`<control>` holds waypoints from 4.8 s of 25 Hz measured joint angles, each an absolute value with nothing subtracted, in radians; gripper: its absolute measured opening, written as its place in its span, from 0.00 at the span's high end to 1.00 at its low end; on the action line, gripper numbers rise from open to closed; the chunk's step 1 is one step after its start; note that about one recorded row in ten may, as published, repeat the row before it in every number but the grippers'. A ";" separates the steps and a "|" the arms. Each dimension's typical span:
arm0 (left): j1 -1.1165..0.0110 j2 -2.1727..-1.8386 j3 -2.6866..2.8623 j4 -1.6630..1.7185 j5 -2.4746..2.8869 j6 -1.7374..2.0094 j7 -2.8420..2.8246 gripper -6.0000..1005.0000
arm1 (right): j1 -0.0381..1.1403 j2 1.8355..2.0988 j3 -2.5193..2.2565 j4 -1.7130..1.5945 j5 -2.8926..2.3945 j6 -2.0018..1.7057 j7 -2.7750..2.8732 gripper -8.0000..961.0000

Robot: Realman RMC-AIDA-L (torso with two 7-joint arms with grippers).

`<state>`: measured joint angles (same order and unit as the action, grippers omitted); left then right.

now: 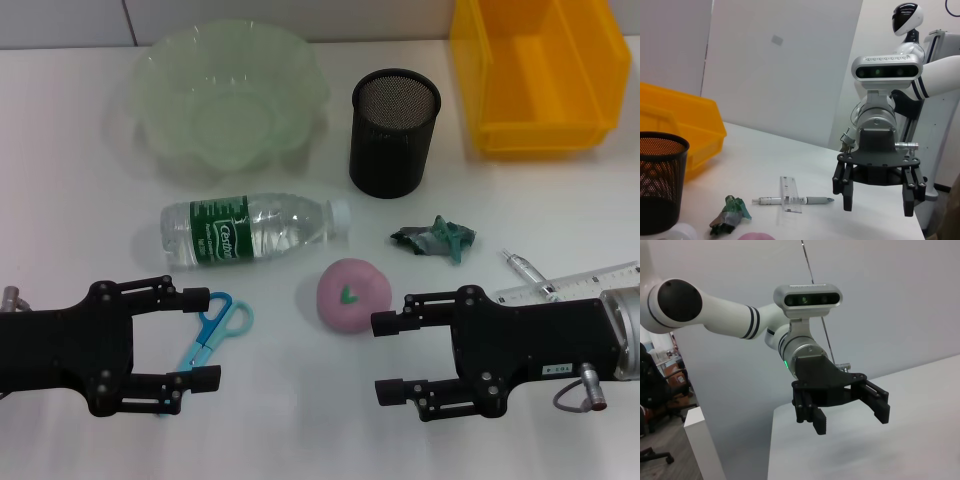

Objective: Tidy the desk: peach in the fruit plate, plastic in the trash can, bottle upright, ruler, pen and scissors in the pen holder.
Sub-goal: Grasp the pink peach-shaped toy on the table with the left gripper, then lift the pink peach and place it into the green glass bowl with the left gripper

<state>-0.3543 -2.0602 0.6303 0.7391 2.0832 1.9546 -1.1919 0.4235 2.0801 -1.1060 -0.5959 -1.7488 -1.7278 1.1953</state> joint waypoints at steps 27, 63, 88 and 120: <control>-0.397 -2.068 0.612 0.740 2.036 1.951 -1.193 0.21 | 0.398 2.083 -1.092 -0.401 -1.635 -1.728 0.998 0.29; -0.588 -2.069 1.013 0.738 2.004 1.600 -1.627 0.27 | 0.196 2.063 -0.845 -0.176 -1.493 -1.701 0.764 0.29; -0.682 -2.079 1.330 0.726 1.990 1.284 -1.676 0.30 | 0.199 2.060 -0.844 -0.176 -1.500 -1.699 0.773 0.29; -0.655 -2.077 1.435 0.702 1.924 1.180 -1.677 0.70 | 0.216 2.063 -0.836 -0.173 -1.500 -1.675 0.773 0.29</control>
<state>-0.6549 -2.0772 1.4350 0.7021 1.9244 1.1800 -1.6766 0.2163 2.0628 -0.8358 -0.1730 -1.5002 -1.6754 0.7731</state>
